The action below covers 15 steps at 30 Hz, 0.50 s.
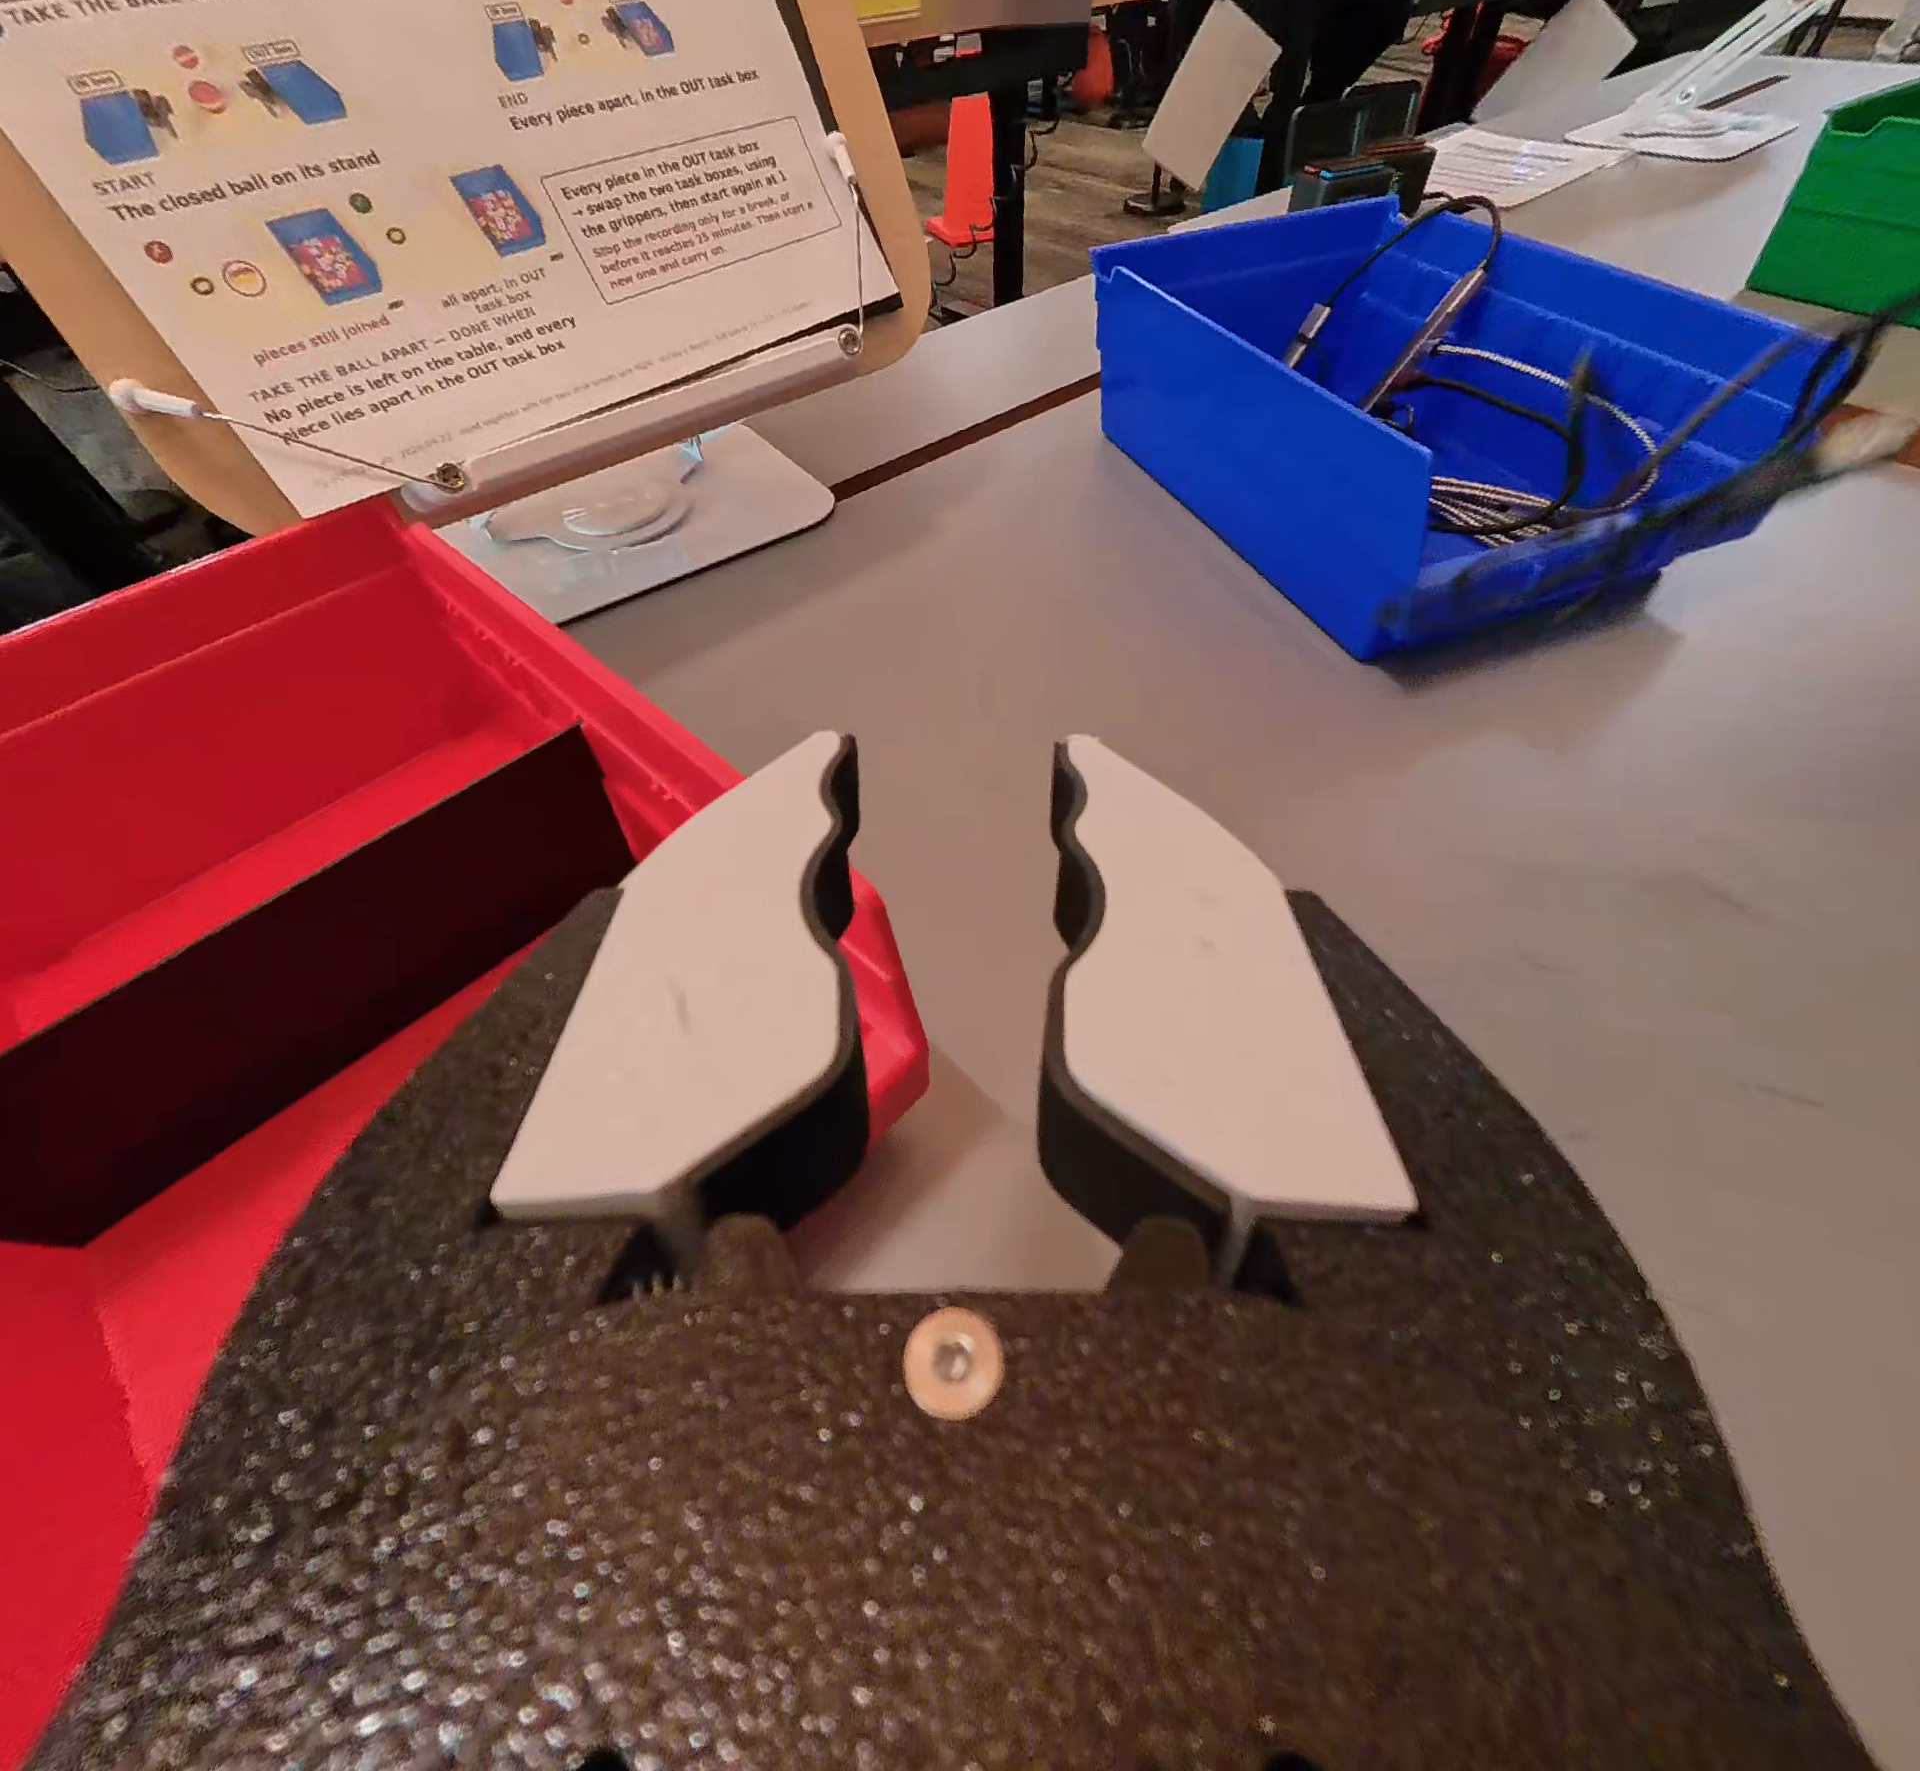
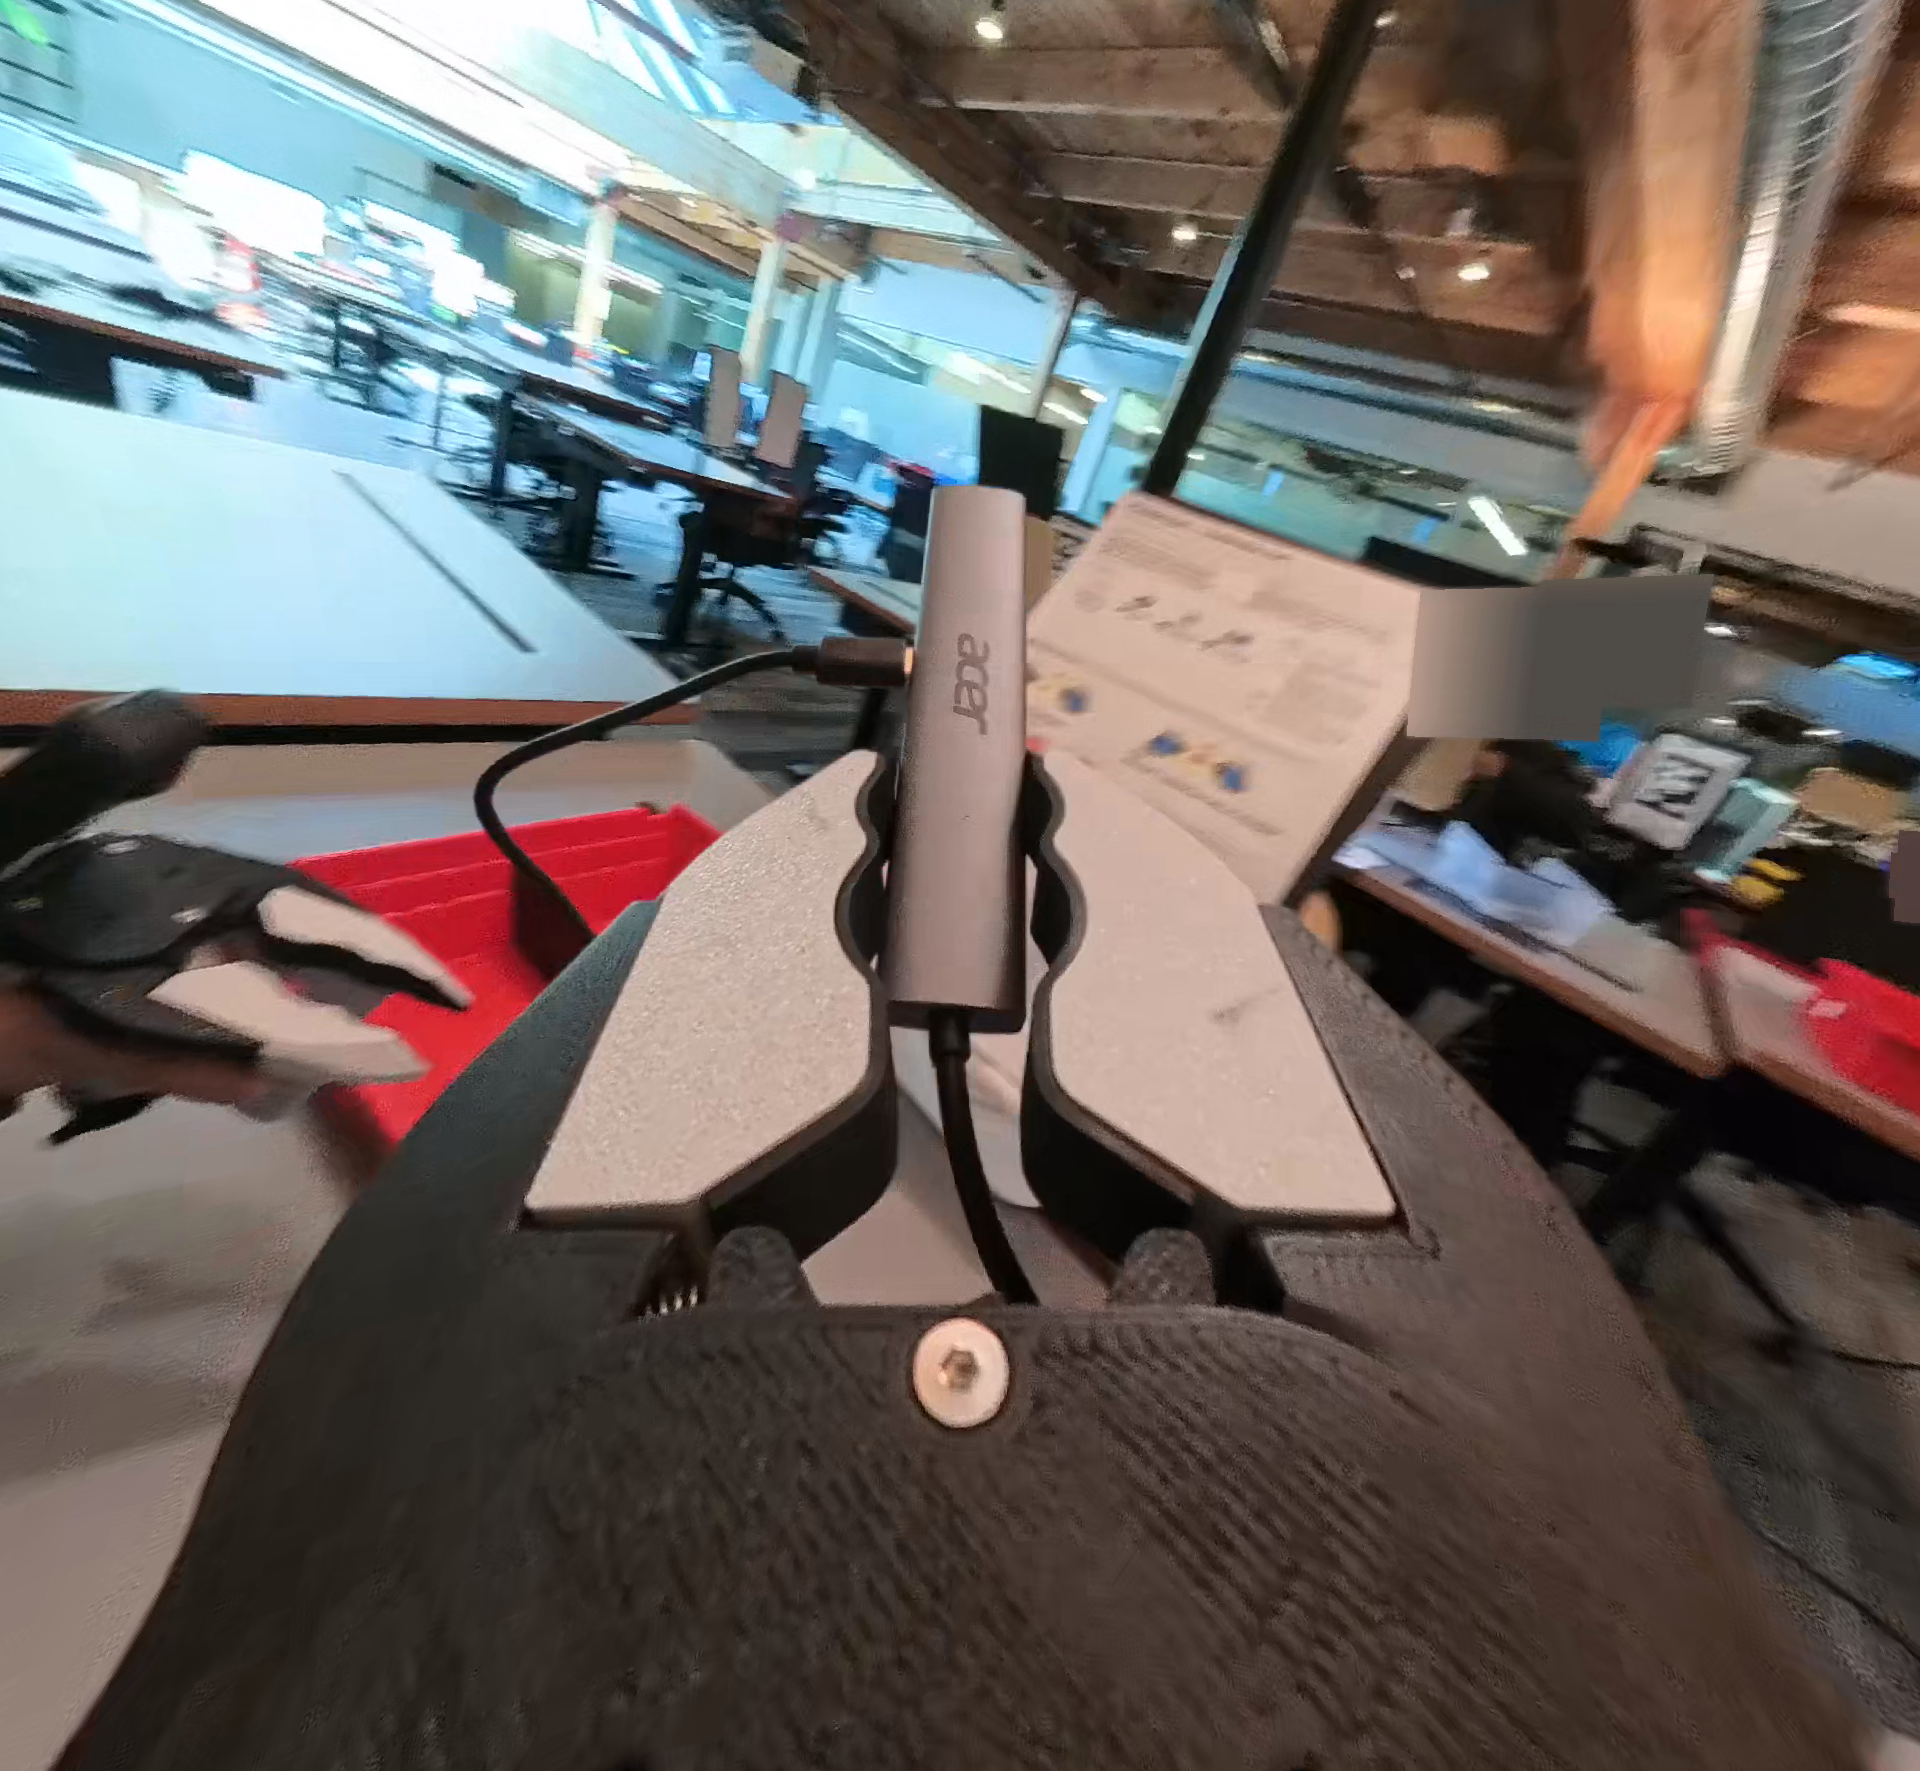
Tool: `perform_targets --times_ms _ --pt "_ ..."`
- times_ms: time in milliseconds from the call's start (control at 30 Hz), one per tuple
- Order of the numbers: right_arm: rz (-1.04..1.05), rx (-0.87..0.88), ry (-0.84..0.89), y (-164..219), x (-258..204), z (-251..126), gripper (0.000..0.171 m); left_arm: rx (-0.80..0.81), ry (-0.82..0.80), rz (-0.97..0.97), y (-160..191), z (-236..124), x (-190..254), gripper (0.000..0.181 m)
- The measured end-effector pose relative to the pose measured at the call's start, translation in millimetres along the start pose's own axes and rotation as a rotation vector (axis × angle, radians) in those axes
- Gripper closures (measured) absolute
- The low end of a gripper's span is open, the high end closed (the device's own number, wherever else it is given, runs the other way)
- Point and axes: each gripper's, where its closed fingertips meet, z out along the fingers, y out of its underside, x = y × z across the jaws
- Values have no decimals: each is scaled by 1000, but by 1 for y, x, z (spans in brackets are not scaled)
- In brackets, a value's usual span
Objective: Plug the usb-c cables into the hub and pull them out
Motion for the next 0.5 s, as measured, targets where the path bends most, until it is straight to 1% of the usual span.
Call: perform_targets --times_ms 133,200,267,300,367,433,500 --pt "-64 -6 145 -40 61 -15 147 -11 11 2 2 1 2 147" --pt "-126 -73 200 -40 90 -19 147 -12 27 -3 2 3 6 147" --pt "-213 -155 325 -30 127 -24 148 -14 38 -4 2 4 9 147" --pt "-261 -218 365 -19 142 -26 148 -19 43 0 3 5 10 148" --pt "-302 -365 366 17 160 -26 148 -37 57 11 6 6 14 148" --pt "-253 -501 314 64 164 -24 147 -59 70 23 9 8 17 148" --pt "-202 -640 242 111 158 -25 147 -76 79 35 12 10 20 148"
